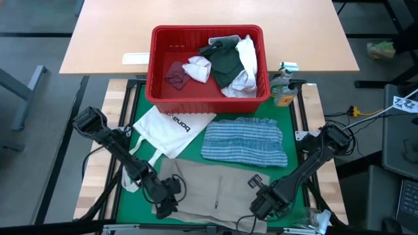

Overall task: Fold Laundry from Bin
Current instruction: Fold the brown shorts

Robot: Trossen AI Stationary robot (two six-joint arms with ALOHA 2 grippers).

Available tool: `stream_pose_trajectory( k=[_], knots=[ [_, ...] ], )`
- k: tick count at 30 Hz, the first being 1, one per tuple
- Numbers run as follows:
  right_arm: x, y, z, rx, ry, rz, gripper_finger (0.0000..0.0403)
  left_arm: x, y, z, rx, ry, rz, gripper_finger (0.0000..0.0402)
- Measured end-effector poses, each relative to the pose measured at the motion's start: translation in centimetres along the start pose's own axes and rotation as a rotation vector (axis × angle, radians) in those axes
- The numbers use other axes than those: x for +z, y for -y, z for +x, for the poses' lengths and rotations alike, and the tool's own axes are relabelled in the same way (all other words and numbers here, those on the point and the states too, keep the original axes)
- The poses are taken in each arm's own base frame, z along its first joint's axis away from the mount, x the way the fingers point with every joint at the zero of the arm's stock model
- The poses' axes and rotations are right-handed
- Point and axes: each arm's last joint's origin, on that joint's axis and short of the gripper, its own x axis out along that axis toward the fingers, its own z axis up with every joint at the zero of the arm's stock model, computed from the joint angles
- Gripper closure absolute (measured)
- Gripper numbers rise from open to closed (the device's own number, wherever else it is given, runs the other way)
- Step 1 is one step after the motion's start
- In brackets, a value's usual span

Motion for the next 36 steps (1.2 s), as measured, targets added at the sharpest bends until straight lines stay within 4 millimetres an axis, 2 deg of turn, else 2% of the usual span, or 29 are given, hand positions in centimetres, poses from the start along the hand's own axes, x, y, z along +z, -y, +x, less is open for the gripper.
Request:
stream_pose_trajectory(
  k=[4,10,16,21,25,30,36],
  knots=[
    [0.6,-0.2,-2.1,-0.019,0.015,-0.002,0.039,-0.3,-0.3,0.0,0.086,0.066,0.019,0.0265],
    [1.9,0.4,-5.3,-0.188,0.11,-0.046,0.0391,-0.2,-1.1,-0.1,0.189,0.121,0.025,0.0265],
    [3.2,2.8,-7.9,-0.343,0.218,-0.051,0.0388,0.8,-1.9,0.0,0.254,0.192,0.009,0.0265],
    [4.1,5.3,-8.9,-0.384,0.313,-0.096,0.0391,1.8,-2.7,0.3,0.287,0.236,0.018,0.0266],
    [4.9,7.5,-9.5,-0.437,0.409,-0.136,0.039,2.7,-2.9,-0.2,0.289,0.262,0.011,0.028],
    [5.8,9.6,-10.5,-0.502,0.532,-0.2,0.039,2.9,-2.5,-1.8,0.239,0.161,-0.013,0.0308],
    [5.9,11.3,-11.0,-0.512,0.583,-0.212,0.0389,0.7,-1.9,-4.0,0.231,-0.052,-0.111,0.0342]
  ],
)
